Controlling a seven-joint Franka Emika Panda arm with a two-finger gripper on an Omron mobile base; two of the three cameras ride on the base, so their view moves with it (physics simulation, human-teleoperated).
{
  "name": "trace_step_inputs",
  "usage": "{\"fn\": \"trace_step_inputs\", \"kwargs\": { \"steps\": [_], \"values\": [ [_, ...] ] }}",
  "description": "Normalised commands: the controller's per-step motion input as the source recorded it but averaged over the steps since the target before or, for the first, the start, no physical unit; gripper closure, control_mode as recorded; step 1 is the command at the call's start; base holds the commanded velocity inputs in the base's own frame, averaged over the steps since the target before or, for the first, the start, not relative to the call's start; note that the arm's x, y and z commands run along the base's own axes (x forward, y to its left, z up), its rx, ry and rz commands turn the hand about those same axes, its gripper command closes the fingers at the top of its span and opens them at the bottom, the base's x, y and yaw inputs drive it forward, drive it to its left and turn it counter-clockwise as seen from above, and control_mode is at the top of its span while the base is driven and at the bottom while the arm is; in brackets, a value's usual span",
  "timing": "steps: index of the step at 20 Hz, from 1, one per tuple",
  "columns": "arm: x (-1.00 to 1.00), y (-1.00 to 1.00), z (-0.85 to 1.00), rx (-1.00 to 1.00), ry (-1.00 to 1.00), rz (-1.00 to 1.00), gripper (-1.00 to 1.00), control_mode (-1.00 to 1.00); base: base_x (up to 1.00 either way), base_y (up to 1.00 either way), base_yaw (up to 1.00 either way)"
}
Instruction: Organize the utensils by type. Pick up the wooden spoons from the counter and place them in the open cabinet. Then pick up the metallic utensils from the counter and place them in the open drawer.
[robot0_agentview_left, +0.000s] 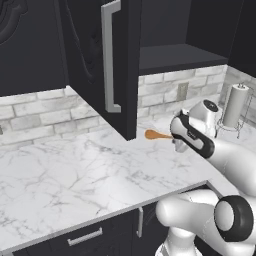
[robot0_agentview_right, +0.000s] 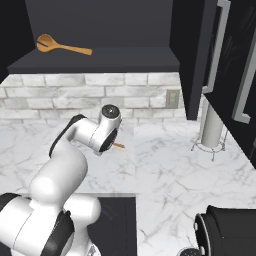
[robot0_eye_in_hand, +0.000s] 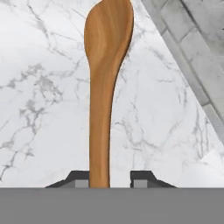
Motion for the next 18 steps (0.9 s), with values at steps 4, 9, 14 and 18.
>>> {"fn": "trace_step_inputs", "kwargs": {
  "steps": [4,9,14,18],
  "values": [
    [0.05,0.04,0.58,0.02,-0.09,0.26,1.00,-1.00,0.00,0.00,0.00],
    [0.10,0.04,0.60,0.00,-0.05,0.23,1.00,-1.00,0.00,0.00,0.00],
    [0.07,0.01,0.75,0.00,-0.07,0.13,1.00,-1.00,0.00,0.00,0.00],
    [0.05,0.00,0.66,0.00,-0.17,0.01,1.00,-1.00,0.00,0.00,0.00]
  ]
}}
